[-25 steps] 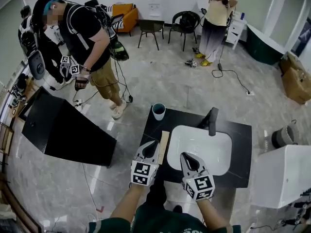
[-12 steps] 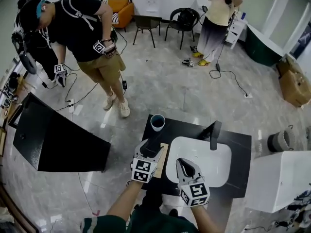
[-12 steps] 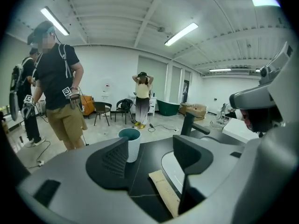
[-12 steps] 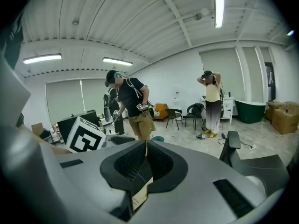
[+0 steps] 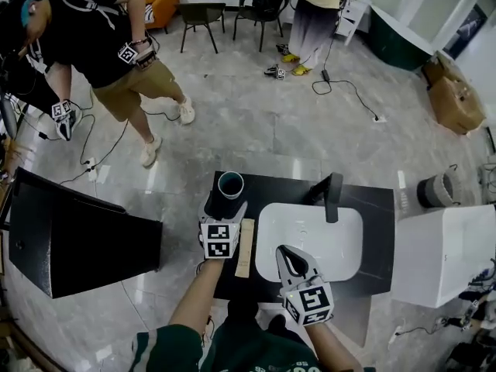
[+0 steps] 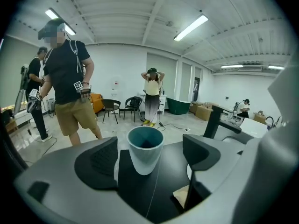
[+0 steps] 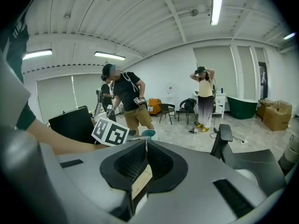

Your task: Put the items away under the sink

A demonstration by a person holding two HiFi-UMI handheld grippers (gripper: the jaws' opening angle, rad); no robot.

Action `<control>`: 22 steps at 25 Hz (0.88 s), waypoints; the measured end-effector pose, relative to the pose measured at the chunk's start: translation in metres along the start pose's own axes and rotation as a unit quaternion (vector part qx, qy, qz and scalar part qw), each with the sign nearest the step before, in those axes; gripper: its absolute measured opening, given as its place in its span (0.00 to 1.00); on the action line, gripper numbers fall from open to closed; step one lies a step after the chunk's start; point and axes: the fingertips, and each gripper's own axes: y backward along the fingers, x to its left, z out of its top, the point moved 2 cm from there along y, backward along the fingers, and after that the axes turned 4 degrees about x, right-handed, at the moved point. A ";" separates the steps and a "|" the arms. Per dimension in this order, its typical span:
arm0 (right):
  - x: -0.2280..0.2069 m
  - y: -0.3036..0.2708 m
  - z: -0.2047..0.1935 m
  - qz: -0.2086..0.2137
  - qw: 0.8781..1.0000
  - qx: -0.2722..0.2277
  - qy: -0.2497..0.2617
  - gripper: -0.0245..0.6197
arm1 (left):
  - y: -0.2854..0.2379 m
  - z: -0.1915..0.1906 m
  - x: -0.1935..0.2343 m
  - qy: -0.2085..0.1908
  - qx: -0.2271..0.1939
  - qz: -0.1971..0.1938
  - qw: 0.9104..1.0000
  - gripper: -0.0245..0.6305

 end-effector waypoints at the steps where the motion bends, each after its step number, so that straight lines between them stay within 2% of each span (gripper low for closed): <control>1: -0.002 0.001 -0.003 -0.003 1.000 0.004 -0.001 0.10 | -0.008 -0.004 0.003 0.003 0.003 0.002 1.000 0.69; 5: -0.008 0.011 -0.017 -0.018 1.000 0.018 -0.006 0.10 | -0.034 -0.019 0.013 0.008 0.015 0.007 1.000 0.69; 16: -0.031 0.032 -0.051 -0.049 0.997 0.040 -0.036 0.10 | -0.066 -0.009 0.015 -0.026 0.032 -0.008 0.999 0.68; 18: -0.032 0.037 -0.054 -0.052 0.997 0.039 -0.038 0.10 | -0.066 -0.009 0.013 -0.030 0.038 -0.009 0.999 0.63; 22: -0.038 0.046 -0.056 -0.063 0.997 0.031 -0.044 0.10 | -0.062 -0.008 0.012 -0.049 0.039 -0.012 0.998 0.61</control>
